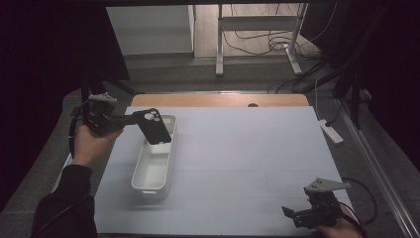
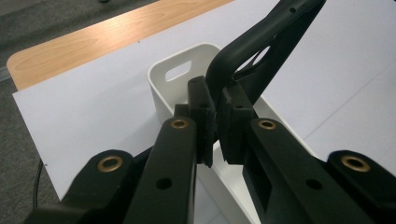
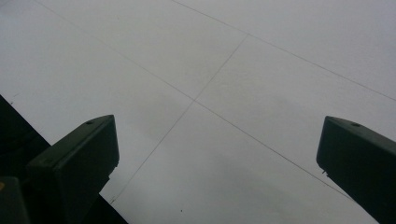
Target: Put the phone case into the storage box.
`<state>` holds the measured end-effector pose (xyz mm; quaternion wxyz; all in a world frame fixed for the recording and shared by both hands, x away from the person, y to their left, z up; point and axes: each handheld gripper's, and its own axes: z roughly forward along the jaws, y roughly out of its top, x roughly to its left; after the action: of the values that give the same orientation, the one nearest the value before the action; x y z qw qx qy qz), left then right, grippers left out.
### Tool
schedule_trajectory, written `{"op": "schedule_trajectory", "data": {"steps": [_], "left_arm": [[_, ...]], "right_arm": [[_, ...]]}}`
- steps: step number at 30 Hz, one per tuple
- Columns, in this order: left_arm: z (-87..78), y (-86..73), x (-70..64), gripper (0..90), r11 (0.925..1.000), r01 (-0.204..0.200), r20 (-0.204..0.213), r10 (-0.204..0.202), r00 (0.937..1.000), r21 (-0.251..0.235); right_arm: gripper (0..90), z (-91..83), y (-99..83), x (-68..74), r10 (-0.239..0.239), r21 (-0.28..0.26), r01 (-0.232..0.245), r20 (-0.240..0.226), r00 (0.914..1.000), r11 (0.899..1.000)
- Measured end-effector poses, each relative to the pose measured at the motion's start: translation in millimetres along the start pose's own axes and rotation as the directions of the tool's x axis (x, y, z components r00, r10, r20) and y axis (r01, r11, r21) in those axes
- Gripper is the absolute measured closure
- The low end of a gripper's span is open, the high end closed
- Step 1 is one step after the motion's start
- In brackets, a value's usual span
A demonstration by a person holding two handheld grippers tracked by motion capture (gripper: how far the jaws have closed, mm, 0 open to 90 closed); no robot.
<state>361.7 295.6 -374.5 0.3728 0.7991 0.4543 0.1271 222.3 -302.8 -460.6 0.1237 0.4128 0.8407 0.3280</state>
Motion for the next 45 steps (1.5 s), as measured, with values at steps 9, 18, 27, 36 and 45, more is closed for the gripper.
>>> {"op": "schedule_trajectory", "data": {"steps": [9,18,27,36,45], "left_arm": [[14.0,4.4,6.7,84.5,1.0000,-0.001,-0.017,0.001,0.9999,0.008],[27.1,9.4,11.8,84.5,0.9998,-0.007,-0.035,0.008,0.9994,0.019],[40.7,13.2,16.6,84.5,0.9996,-0.004,-0.051,0.005,0.9987,0.029],[51.8,18.5,18.8,84.5,0.9993,-0.015,-0.063,0.017,0.9979,0.035],[61.0,24.4,20.2,84.5,0.9987,-0.027,-0.082,0.030,0.9962,0.043]], "right_arm": [[0.0,0.6,0.1,0.1,-0.003,0.004,0.003,-0.002,1.0000,1.000],[0.0,0.7,0.1,-0.3,0.002,0.005,-0.002,0.000,1.0000,1.000],[0.0,0.6,0.0,-0.4,0.004,0.001,-0.004,-0.001,1.0000,1.000],[0.0,0.4,-0.1,-0.9,0.008,0.000,-0.008,0.001,1.0000,1.000],[0.0,0.5,-0.2,-1.0,0.009,0.000,-0.009,-0.001,1.0000,1.000]]}}
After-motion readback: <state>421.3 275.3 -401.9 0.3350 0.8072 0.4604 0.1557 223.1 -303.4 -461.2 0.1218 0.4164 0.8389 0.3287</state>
